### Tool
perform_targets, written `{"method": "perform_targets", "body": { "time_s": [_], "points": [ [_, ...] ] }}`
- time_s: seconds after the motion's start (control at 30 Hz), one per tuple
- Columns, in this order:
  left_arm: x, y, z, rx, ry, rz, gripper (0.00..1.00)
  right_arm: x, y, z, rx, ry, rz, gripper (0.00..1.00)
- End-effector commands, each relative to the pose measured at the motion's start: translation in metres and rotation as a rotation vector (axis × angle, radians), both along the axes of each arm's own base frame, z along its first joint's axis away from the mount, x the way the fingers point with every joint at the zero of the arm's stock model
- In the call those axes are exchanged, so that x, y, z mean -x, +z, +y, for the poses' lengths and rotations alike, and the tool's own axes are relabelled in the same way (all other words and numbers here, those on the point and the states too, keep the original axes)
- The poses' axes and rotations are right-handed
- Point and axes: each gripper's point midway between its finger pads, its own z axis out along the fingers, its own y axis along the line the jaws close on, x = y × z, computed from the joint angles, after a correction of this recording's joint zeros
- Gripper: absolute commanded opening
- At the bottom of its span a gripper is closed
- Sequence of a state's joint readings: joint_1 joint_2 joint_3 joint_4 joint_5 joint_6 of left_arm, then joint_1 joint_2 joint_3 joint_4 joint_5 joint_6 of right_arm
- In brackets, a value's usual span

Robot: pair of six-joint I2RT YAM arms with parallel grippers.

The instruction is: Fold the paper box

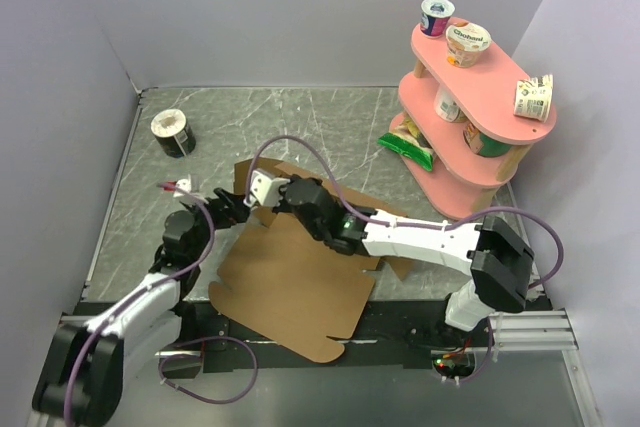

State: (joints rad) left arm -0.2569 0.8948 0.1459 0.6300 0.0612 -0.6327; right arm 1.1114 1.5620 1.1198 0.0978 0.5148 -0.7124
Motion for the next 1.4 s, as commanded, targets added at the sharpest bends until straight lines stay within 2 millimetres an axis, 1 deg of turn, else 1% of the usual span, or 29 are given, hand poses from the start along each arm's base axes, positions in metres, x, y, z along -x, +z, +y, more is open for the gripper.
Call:
{"method": "perform_targets", "body": {
  "time_s": [0.0, 0.03, 0.07, 0.1, 0.13, 0.2, 0.23, 0.27, 0.3, 0.33, 0.37, 0.4, 0.43, 0.47, 0.5, 0.57, 0.6, 0.63, 0.67, 0.7, 0.73, 0.8, 0.9, 0.93, 1.07, 1.17, 1.2, 1.3, 1.37],
  "points": [
    [-0.008, 0.058, 0.018, 0.036, 0.065, -0.151, 0.98, 0.006, 0.011, -0.004, -0.060, -0.033, -0.047, 0.00],
    [-0.011, 0.067, 0.028, 0.047, 0.089, -0.169, 0.98, 0.005, 0.010, -0.006, -0.054, -0.032, -0.051, 0.00],
    [-0.013, 0.075, 0.033, 0.057, 0.097, -0.186, 0.98, 0.005, 0.013, -0.005, -0.064, -0.029, -0.062, 0.00],
    [-0.017, 0.086, 0.045, 0.066, 0.126, -0.211, 0.98, 0.005, 0.011, -0.007, -0.058, -0.028, -0.062, 0.00],
    [-0.020, 0.096, 0.052, 0.099, 0.150, -0.240, 0.99, 0.005, 0.011, -0.006, -0.059, -0.025, -0.063, 0.00],
    [-0.029, 0.101, 0.067, 0.106, 0.209, -0.252, 0.99, 0.007, 0.010, -0.006, -0.069, -0.012, -0.055, 0.00],
    [-0.034, 0.104, 0.071, 0.080, 0.226, -0.269, 0.97, 0.007, 0.009, -0.006, -0.077, -0.009, -0.048, 0.00],
    [-0.039, 0.103, 0.072, 0.070, 0.229, -0.262, 0.96, 0.008, 0.010, -0.005, -0.086, -0.004, -0.048, 0.00],
    [-0.050, 0.097, 0.073, 0.059, 0.234, -0.230, 0.96, 0.009, 0.011, -0.005, -0.093, 0.004, -0.046, 0.00],
    [-0.054, 0.094, 0.067, 0.050, 0.192, -0.221, 0.96, 0.010, 0.013, -0.004, -0.099, 0.010, -0.046, 0.00],
    [-0.059, 0.099, 0.061, 0.054, 0.156, -0.246, 0.96, 0.009, 0.012, -0.004, -0.099, 0.012, -0.048, 0.00],
    [-0.072, 0.087, 0.064, 0.052, 0.136, -0.207, 0.97, 0.009, 0.015, -0.004, -0.113, 0.015, -0.057, 0.00],
    [-0.078, 0.086, 0.059, 0.057, 0.097, -0.204, 0.99, 0.010, 0.016, -0.003, -0.112, 0.027, -0.062, 0.00],
    [-0.080, 0.089, 0.048, 0.051, 0.016, -0.229, 0.97, 0.009, 0.017, -0.003, -0.117, 0.031, -0.066, 0.00],
    [-0.090, 0.078, 0.045, 0.041, -0.010, -0.206, 0.96, 0.010, 0.018, -0.003, -0.118, 0.034, -0.073, 0.00],
    [-0.098, 0.067, 0.035, 0.012, -0.087, -0.186, 0.95, 0.007, 0.021, -0.003, -0.122, 0.034, -0.086, 0.00],
    [-0.109, 0.053, 0.030, 0.003, -0.124, -0.146, 0.93, 0.008, 0.022, -0.002, -0.125, 0.039, -0.091, 0.00],
    [-0.111, 0.045, 0.022, 0.002, -0.173, -0.133, 0.91, 0.007, 0.022, -0.002, -0.128, 0.038, -0.094, 0.00],
    [-0.109, 0.029, 0.011, 0.015, -0.241, -0.102, 0.89, 0.008, 0.023, -0.001, -0.131, 0.049, -0.095, 0.00],
    [-0.107, 0.028, 0.001, 0.019, -0.275, -0.125, 0.88, 0.008, 0.023, 0.000, -0.134, 0.052, -0.094, 0.00],
    [-0.107, 0.022, -0.002, 0.017, -0.279, -0.115, 0.88, 0.008, 0.023, 0.000, -0.133, 0.051, -0.092, 0.00],
    [-0.100, 0.005, -0.026, 0.010, -0.339, -0.071, 0.88, 0.007, 0.021, 0.003, -0.132, 0.056, -0.094, 0.00],
    [-0.093, -0.007, -0.050, -0.030, -0.390, -0.039, 0.88, 0.006, 0.019, 0.004, -0.125, 0.055, -0.095, 0.00],
    [-0.091, -0.015, -0.052, -0.047, -0.386, -0.013, 0.88, 0.006, 0.019, 0.005, -0.127, 0.057, -0.094, 0.00],
    [-0.083, -0.024, -0.047, -0.038, -0.303, 0.059, 0.89, 0.006, 0.018, 0.006, -0.133, 0.056, -0.091, 0.00],
    [-0.072, -0.025, -0.057, -0.031, -0.306, 0.068, 0.89, 0.006, 0.017, 0.008, -0.141, 0.055, -0.086, 0.00],
    [-0.067, -0.026, -0.065, -0.033, -0.325, 0.069, 0.89, 0.006, 0.017, 0.008, -0.145, 0.054, -0.084, 0.00],
    [-0.061, -0.030, -0.076, -0.052, -0.348, 0.071, 0.89, 0.005, 0.014, 0.010, -0.147, 0.052, -0.074, 0.00],
    [-0.057, -0.033, -0.077, -0.057, -0.347, 0.064, 0.90, 0.005, 0.011, 0.009, -0.142, 0.048, -0.070, 0.00]
  ]
}}
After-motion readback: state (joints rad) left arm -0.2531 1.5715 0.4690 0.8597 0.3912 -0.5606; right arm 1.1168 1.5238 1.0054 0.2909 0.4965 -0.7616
